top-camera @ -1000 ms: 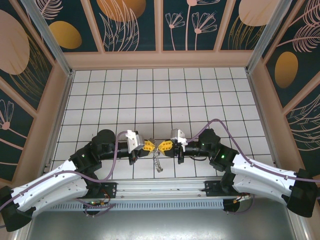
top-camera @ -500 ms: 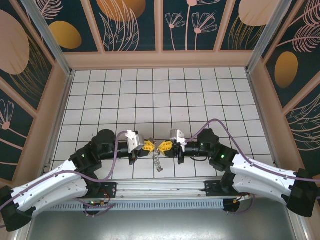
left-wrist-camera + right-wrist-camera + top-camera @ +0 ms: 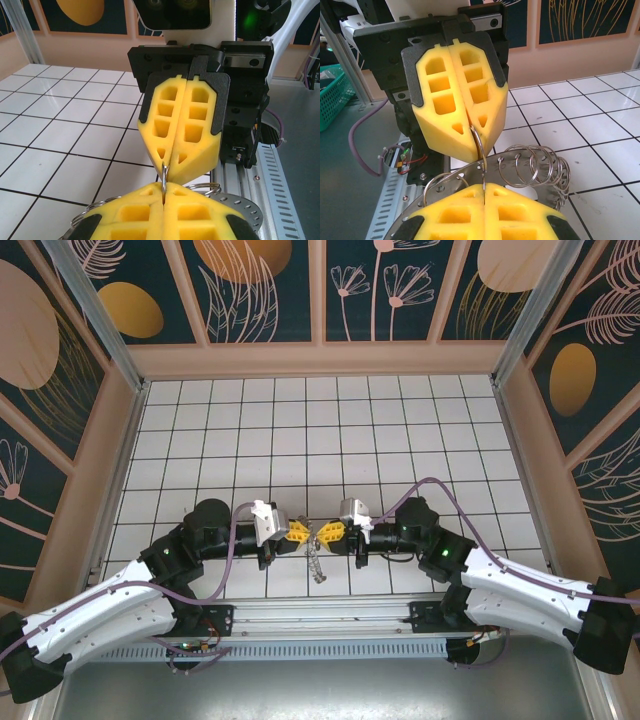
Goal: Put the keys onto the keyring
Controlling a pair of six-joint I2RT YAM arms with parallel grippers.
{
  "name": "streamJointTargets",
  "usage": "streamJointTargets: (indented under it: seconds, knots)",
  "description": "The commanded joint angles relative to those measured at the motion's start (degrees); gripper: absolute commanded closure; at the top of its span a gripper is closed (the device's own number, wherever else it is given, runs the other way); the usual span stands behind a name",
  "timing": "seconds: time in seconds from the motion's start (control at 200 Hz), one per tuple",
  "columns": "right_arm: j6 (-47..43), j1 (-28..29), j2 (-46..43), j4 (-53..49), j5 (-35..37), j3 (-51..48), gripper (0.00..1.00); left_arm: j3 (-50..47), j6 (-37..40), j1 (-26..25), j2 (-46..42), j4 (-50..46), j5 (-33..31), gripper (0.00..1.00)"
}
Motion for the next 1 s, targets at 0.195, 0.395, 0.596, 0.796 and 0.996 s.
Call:
streamJointTargets:
  seconds: [0.195, 0.395, 0.596, 0.796, 0.996]
  knots:
    - [0.5, 0.4, 0.4, 2.5, -0.5, 2.4, 1.00, 2.0, 0.9, -0.3, -0.4, 1.7, 0.7, 1.00]
    - [0.4, 0.4, 0.5, 2.4, -0.2, 2.5, 1.00, 2.1, 1.0, -0.2, -0.4, 1.6, 0.7, 1.00]
    - [0.3, 0.4, 0.3, 2.4, -0.2, 2.7, 1.00, 2.1, 1.0, -0.2, -0.4, 1.6, 0.6, 1.00]
    - [0.4, 0.4, 0.3, 2.5, -0.2, 2.8, 1.00, 2.1, 1.0, -0.3, -0.4, 1.6, 0.7, 1.00]
    - [0.3, 0.4, 0.3, 2.4, -0.1, 3.1, 1.00, 2.2, 1.0, -0.3, -0.2, 1.5, 0.8, 1.00]
